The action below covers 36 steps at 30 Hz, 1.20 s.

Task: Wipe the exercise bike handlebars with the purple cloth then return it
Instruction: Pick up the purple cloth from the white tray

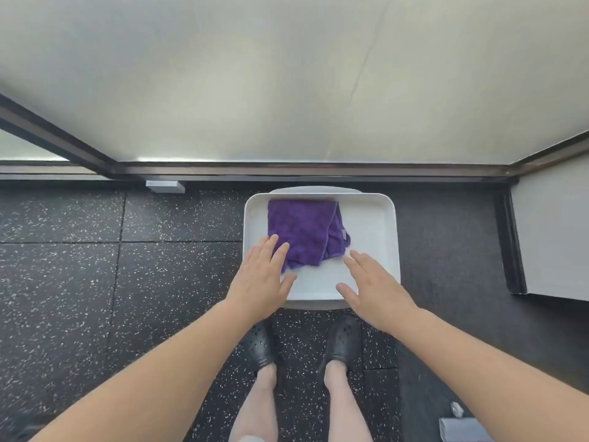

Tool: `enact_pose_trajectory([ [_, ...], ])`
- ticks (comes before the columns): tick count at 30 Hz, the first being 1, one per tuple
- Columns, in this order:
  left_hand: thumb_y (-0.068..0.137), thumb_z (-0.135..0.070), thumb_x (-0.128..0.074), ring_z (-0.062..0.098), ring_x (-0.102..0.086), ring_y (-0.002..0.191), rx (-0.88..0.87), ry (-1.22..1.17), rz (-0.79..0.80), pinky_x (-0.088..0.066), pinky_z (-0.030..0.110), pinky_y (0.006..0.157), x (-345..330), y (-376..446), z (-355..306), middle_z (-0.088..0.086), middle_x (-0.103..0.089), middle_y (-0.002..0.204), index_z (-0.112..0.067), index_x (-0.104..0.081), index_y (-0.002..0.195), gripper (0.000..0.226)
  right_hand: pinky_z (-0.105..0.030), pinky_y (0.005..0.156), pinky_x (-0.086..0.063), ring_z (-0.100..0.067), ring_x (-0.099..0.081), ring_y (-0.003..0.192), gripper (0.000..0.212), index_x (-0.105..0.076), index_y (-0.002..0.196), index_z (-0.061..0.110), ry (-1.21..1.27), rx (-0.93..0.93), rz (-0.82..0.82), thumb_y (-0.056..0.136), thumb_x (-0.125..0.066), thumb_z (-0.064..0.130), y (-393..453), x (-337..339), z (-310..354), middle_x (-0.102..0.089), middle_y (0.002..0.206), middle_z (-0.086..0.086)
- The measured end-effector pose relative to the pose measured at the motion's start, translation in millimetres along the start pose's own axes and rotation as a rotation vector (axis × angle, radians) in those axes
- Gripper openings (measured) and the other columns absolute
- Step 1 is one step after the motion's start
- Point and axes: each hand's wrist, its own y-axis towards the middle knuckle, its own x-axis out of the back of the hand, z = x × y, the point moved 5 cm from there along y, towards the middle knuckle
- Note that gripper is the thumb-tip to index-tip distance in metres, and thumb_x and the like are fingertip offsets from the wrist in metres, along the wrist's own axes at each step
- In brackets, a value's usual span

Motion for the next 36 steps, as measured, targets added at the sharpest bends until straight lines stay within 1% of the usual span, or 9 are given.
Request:
enact_pose_trajectory([
  [4, 0.097, -0.054, -0.048, 0.029, -0.008, 0.156, -0.012, -0.018, -0.03, -0.01, 0.044, 0.127, -20, 42, -15, 0.012, -0.014, 0.168, -0.017, -0.026, 0.157, 0.074, -0.037, 0.124, -0.005, -0.023, 0.005, 0.156, 0.077, -0.009, 0.16, 0.01, 0.033, -0.123, 0.048, 0.102, -0.039, 0.051, 29, -21, -32, 0.005, 0.17, -0.007],
  [6, 0.093, -0.059, -0.05, 0.031, -0.014, 0.154, 0.02, 0.009, -0.047, -0.02, 0.047, 0.123, -25, 56, -21, 0.011, -0.018, 0.167, -0.021, -0.029, 0.155, 0.075, -0.038, 0.125, -0.003, -0.026, 0.008, 0.156, 0.081, -0.005, 0.16, 0.008, -0.008, -0.118, 0.026, 0.102, -0.039, 0.052, 39, -29, -37, 0.01, 0.169, -0.009],
  [9, 0.082, -0.073, -0.053, 0.032, -0.029, 0.141, 0.104, 0.086, -0.084, -0.039, 0.052, 0.104, -31, 73, -29, 0.01, -0.032, 0.157, -0.029, -0.039, 0.144, 0.077, -0.039, 0.126, -0.002, -0.028, 0.009, 0.155, 0.081, -0.005, 0.16, 0.01, -0.004, -0.121, 0.014, 0.101, -0.04, 0.054, 49, -37, -48, 0.011, 0.169, -0.009],
  [13, 0.073, -0.08, -0.058, 0.036, -0.029, 0.132, 0.252, 0.102, -0.085, -0.043, 0.054, 0.091, -39, 86, -34, 0.007, -0.032, 0.146, -0.036, -0.037, 0.132, 0.077, -0.043, 0.126, -0.006, -0.03, 0.011, 0.155, 0.08, -0.005, 0.161, 0.013, -0.029, -0.113, -0.003, 0.101, -0.039, 0.054, 53, -49, -51, 0.015, 0.169, -0.008],
  [19, 0.082, -0.053, -0.071, 0.034, -0.03, 0.125, 0.424, -0.01, -0.113, -0.042, 0.052, 0.089, -40, 102, -44, 0.007, -0.035, 0.138, -0.033, -0.051, 0.121, 0.049, -0.044, 0.125, -0.009, -0.031, 0.01, 0.155, 0.08, -0.009, 0.16, 0.015, 0.005, -0.112, -0.028, 0.099, -0.044, 0.052, 54, -54, -54, 0.014, 0.169, -0.007],
  [26, 0.086, -0.023, -0.074, 0.023, -0.031, 0.101, 0.481, -0.235, -0.171, -0.043, 0.038, 0.08, -25, 100, -50, 0.003, -0.043, 0.115, -0.019, -0.06, 0.099, 0.02, -0.045, 0.125, -0.008, -0.031, 0.012, 0.155, 0.082, -0.006, 0.161, 0.015, 0.03, -0.095, -0.014, 0.099, -0.047, 0.05, 53, -52, -56, 0.016, 0.169, -0.006],
  [28, 0.085, -0.018, -0.074, 0.024, -0.035, 0.101, 0.476, -0.293, -0.174, -0.045, 0.038, 0.079, -19, 94, -49, -0.001, -0.043, 0.109, -0.018, -0.06, 0.094, 0.016, -0.045, 0.125, -0.008, -0.031, 0.012, 0.155, 0.083, -0.006, 0.161, 0.016, 0.044, -0.092, -0.002, 0.098, -0.049, 0.049, 53, -50, -56, 0.016, 0.169, -0.006],
  [31, 0.085, -0.008, -0.07, 0.029, -0.05, 0.096, 0.439, -0.286, -0.157, -0.037, 0.031, 0.078, -9, 79, -50, 0.001, -0.05, 0.102, -0.015, -0.061, 0.091, 0.013, -0.044, 0.125, -0.01, -0.03, 0.01, 0.155, 0.082, -0.008, 0.161, 0.016, 0.047, -0.099, 0.006, 0.098, -0.051, 0.046, 52, -46, -57, 0.015, 0.169, -0.006],
  [36, 0.085, -0.005, -0.064, 0.026, -0.054, 0.089, 0.43, -0.293, -0.107, -0.037, 0.028, 0.074, 9, 58, -50, 0.001, -0.056, 0.1, -0.018, -0.061, 0.09, 0.014, -0.043, 0.125, -0.011, -0.03, 0.009, 0.155, 0.079, -0.011, 0.16, 0.015, 0.1, -0.131, 0.08, 0.098, -0.051, 0.042, 54, -39, -54, 0.014, 0.169, -0.004],
])
